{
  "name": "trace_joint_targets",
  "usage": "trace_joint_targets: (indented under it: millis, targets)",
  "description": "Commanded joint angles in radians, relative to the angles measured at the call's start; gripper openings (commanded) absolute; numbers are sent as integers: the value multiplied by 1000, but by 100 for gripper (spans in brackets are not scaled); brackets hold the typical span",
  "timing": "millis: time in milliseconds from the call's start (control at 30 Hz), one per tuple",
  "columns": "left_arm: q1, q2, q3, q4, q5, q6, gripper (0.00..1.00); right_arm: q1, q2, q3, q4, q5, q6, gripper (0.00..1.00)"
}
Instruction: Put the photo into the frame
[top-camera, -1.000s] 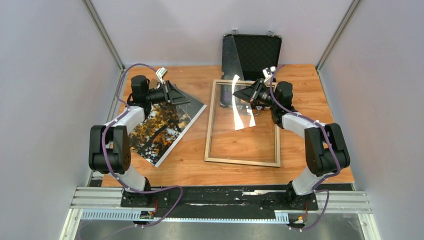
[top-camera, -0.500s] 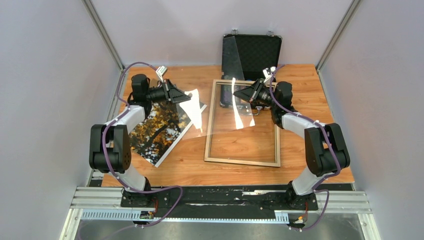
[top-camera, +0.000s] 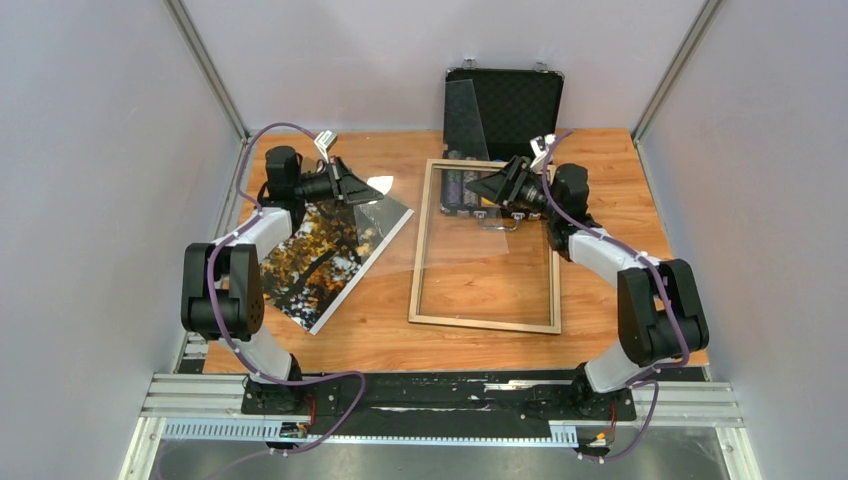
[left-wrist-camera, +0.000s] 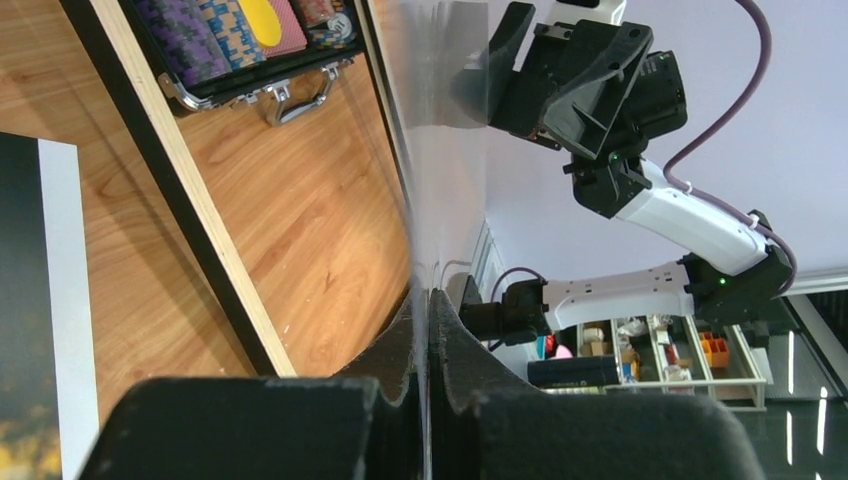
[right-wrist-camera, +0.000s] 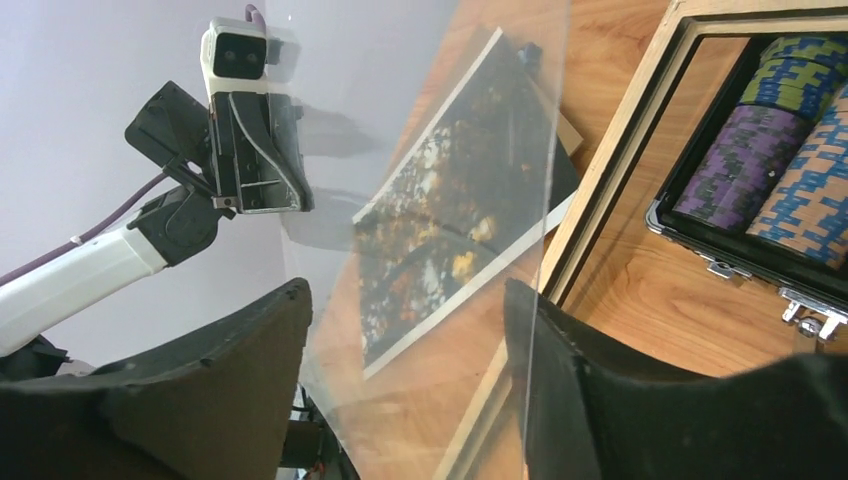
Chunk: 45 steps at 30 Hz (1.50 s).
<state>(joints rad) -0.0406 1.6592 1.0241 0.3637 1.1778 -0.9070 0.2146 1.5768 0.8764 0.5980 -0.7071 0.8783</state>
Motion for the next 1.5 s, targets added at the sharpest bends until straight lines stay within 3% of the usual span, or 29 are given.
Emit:
trace_joint_targets:
  millis: [0,67,200,400,633,867,1133,1467]
  targets:
    - [-10,-8,35,14,26,12,0,-21,-69,-4,-32,40,-88,72]
    - [-15,-13,34,-25,30,34,0,-44,-90,-4,-46,48,-101,80]
    - [-29,-22,31,-75,41,58,0,-116,-140,-7,-62,61,-128,84]
    - [-74,-32,27,-88,48,53,0,-257,-234,-15,-112,77,-209,84]
    - [-146,-45,-2,75,47,-88,0,-386,-319,-33,-204,39,-341,82]
    - [-229,-24,26,116,38,-117,0,-494,-322,-88,-297,-16,-418,81]
    - [-286,43,15,273,11,-215,0,-521,-313,-135,-375,-4,-542,78]
    - [-357,134,47,334,-38,-243,0,-564,-253,-146,-388,-37,-600,79]
